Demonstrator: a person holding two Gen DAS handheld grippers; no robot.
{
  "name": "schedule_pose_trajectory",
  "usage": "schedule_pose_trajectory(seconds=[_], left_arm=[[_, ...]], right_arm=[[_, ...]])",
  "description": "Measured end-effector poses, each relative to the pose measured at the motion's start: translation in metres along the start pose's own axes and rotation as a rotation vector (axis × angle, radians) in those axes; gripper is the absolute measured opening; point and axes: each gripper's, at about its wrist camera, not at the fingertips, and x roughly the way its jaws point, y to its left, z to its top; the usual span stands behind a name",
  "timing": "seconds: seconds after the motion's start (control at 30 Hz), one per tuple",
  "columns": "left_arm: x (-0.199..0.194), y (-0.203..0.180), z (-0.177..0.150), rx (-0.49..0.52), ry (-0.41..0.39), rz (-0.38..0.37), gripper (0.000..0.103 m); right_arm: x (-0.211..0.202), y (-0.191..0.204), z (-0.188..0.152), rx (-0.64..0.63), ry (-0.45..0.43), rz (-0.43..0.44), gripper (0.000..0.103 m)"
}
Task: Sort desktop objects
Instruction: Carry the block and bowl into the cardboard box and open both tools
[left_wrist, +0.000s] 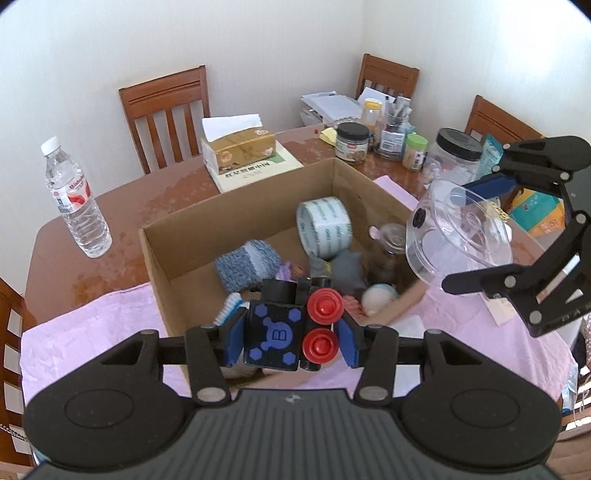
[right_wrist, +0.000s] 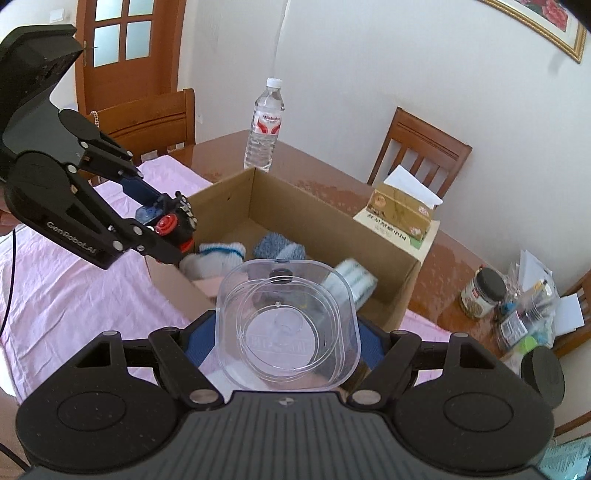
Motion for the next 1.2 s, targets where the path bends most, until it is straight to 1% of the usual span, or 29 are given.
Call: schedule_pose_trajectory(seconds=[0.23, 0.33, 0.43, 0.7, 0.73, 0.77, 0.83, 0.87, 0.93, 1.03, 1.2], left_arm=[[0.016, 0.017, 0.016, 0.007, 0.002, 0.02, 0.049], [0.022, 0.023, 0.023, 0.007, 0.0, 0.025, 0.049], [0.029, 0.029, 0.028, 0.01, 0.0, 0.029, 0.049], [0.054, 0.043, 0.037, -0.006, 0.026, 0.047, 0.051], [0.057, 0.045, 0.038, -0.014, 0.026, 0.055, 0.059], [0.059, 0.046, 0.039, -0.021, 0.035, 0.061, 0.076], [0.061, 0.048, 0.039, -0.04, 0.036, 0.084, 0.087], [0.06, 0.049, 0.039, -0.045, 0.029, 0.093, 0.087], [0.059, 0.051, 0.039, -0.043, 0.028, 0.088, 0.088], [0.057, 0.051, 0.038, -0.043, 0.037, 0.09, 0.091], [0.051, 0.047, 0.034, -0.033, 0.056, 0.067, 0.092]], right_arm=[[0.021, -0.004, 0.018, -0.003, 0.0, 0.007, 0.082], [0.029, -0.004, 0.024, -0.002, 0.018, 0.016, 0.083], [0.029, -0.004, 0.025, 0.004, 0.011, 0.004, 0.089], [0.027, -0.014, 0.019, 0.056, 0.028, -0.022, 0.092], [0.027, -0.015, 0.017, 0.064, 0.032, -0.024, 0.092], [0.028, -0.016, 0.017, 0.069, 0.033, -0.029, 0.092], [0.026, -0.017, 0.014, 0.078, 0.036, -0.036, 0.094], [0.025, -0.017, 0.013, 0.082, 0.037, -0.039, 0.095], [0.024, -0.018, 0.012, 0.09, 0.037, -0.044, 0.097], [0.022, -0.02, 0.01, 0.102, 0.035, -0.049, 0.1], [0.021, -0.017, 0.007, 0.104, 0.041, -0.052, 0.103]])
